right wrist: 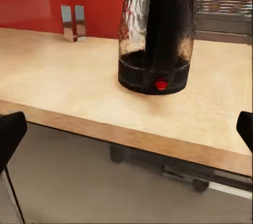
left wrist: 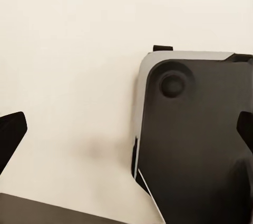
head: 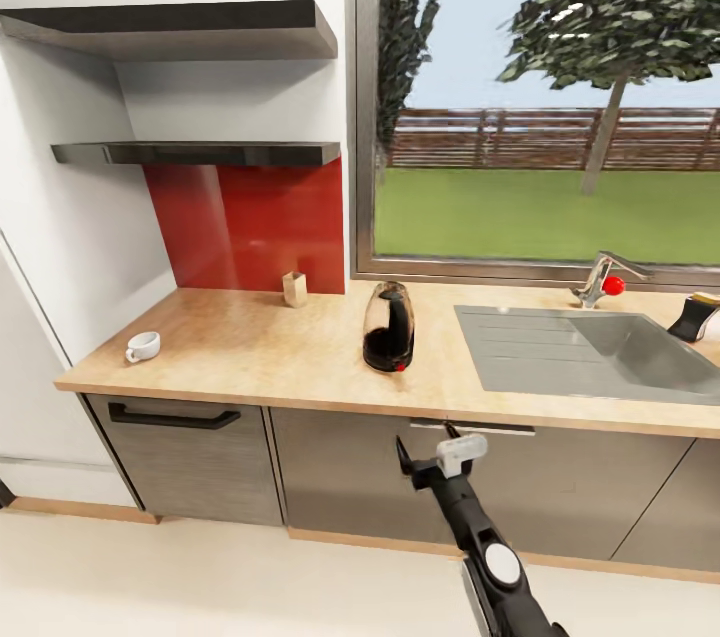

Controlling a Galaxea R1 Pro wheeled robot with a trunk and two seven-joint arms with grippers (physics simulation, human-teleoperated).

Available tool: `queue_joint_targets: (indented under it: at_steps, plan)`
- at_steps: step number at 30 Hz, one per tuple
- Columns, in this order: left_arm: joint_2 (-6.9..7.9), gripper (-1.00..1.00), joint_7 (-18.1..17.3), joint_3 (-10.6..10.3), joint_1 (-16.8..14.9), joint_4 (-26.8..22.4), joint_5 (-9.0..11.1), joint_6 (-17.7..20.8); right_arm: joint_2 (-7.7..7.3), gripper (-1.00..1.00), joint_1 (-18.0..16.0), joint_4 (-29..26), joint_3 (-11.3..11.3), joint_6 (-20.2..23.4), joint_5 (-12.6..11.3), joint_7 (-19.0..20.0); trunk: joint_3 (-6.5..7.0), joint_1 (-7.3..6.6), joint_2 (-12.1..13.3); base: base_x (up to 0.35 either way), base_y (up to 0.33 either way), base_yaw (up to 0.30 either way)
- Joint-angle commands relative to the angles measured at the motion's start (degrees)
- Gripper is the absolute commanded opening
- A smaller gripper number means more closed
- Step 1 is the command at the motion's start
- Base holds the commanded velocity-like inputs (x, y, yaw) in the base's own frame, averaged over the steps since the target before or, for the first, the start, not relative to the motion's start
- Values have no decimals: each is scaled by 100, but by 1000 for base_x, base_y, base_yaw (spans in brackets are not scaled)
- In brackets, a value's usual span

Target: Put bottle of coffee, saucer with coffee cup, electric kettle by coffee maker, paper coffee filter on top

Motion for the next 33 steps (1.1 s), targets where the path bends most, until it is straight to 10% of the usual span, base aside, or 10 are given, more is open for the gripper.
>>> queue_joint_targets:
  at_steps: [1, 11, 33]
  plan:
    - [2, 100, 14, -55, -4, 3, 38, -13, 4, 100, -4, -195, 13, 1, 39, -46, -13, 4, -12, 0, 0, 0]
    - [4, 100, 4, -101, 4, 14, 13, -2, 4, 100, -121, -1120, 579, 956, 39, -619, -13, 4, -12, 0, 0, 0]
    - [3, 100, 19, -98, 14, 220, 20, 40, 4, 100, -461, -217, 555, 1133, 38, -655, -13, 4, -12, 198, 0, 0]
